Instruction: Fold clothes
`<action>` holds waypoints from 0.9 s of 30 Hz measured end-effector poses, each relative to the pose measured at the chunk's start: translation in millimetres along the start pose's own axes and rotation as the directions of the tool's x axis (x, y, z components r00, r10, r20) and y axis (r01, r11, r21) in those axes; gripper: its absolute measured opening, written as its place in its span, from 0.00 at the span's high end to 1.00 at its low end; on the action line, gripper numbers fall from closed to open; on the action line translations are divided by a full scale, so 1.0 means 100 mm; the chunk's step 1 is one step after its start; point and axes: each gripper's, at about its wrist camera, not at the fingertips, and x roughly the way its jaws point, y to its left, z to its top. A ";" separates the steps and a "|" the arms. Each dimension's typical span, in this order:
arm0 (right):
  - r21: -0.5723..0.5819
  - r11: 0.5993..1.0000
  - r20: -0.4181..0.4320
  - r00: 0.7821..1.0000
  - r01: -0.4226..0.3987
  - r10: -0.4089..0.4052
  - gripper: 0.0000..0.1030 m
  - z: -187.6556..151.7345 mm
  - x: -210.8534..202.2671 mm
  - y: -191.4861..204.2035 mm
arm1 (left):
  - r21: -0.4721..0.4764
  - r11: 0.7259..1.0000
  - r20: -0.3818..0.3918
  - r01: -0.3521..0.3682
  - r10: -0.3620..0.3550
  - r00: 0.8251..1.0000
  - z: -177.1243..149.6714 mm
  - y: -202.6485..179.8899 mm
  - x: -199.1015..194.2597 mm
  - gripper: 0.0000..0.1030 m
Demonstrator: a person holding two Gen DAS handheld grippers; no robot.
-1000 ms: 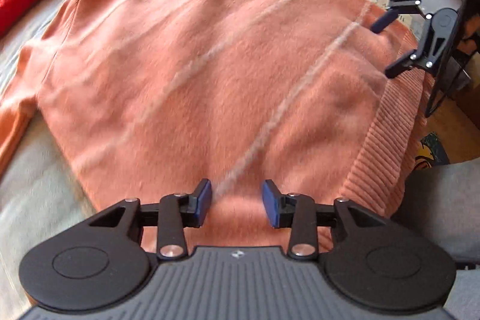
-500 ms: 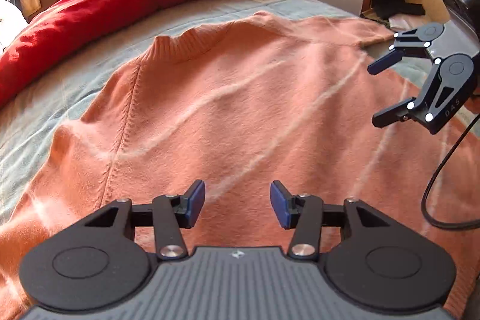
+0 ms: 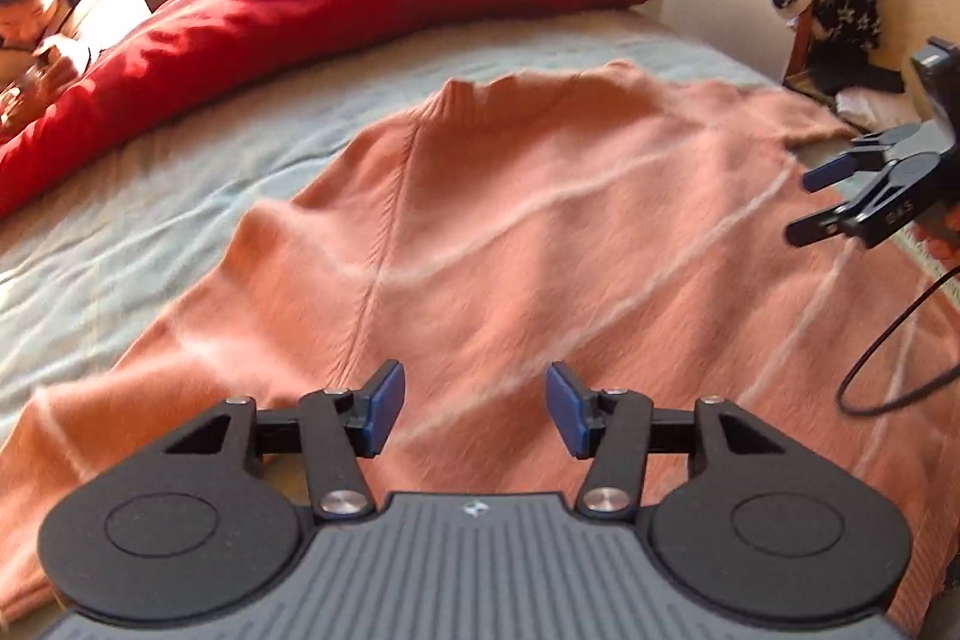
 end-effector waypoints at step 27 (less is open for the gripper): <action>-0.374 0.916 -0.053 0.990 -0.144 0.134 0.00 -0.69 -0.15 0.39 | 0.214 0.976 -0.118 0.046 -0.021 0.993 -0.60 -1.08 0.04 0.42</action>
